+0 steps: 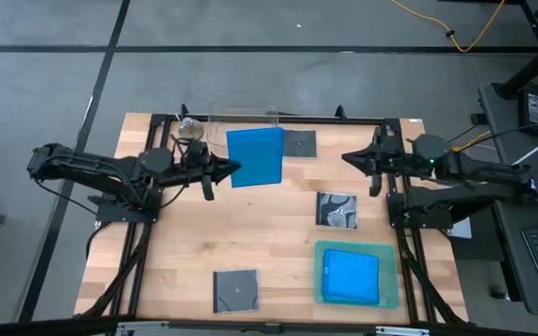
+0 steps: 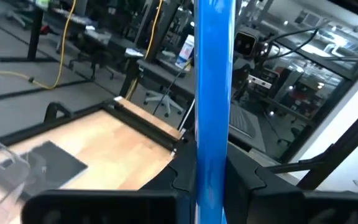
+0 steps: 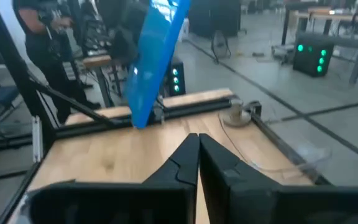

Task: Pick & place jewel cases by type
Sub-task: Put the blue cd case into the green bin

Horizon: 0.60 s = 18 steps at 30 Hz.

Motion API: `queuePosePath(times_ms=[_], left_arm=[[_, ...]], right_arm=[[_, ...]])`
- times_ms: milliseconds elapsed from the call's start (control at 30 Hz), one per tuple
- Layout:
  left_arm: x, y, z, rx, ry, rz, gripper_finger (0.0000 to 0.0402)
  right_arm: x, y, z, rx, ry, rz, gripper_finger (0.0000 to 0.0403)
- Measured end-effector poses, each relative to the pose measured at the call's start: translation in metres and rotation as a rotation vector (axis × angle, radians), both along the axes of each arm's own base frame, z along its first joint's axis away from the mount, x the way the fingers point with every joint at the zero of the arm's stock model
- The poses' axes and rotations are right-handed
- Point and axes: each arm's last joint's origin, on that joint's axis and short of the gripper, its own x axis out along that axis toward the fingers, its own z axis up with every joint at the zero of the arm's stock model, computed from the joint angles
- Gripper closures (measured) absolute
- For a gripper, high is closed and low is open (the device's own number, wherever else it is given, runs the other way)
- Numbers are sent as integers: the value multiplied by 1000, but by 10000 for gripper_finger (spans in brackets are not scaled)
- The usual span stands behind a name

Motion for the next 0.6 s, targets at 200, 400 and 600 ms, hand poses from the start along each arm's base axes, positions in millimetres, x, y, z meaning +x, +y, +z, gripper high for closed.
queuePosePath(times_ms=[200, 400, 600], left_arm=[[-7, 0, 15, 81, -21, 1, 366], [-8, -1, 41, 204, -30, -30, 366], [-12, 0, 56, 299, 48, -36, 366]], right_arm=[[-6, 4, 6, -5, -56, 29, 397], [-4, 4, 6, -7, -55, 30, 388], [-4, 4, 6, -7, -55, 30, 386]])
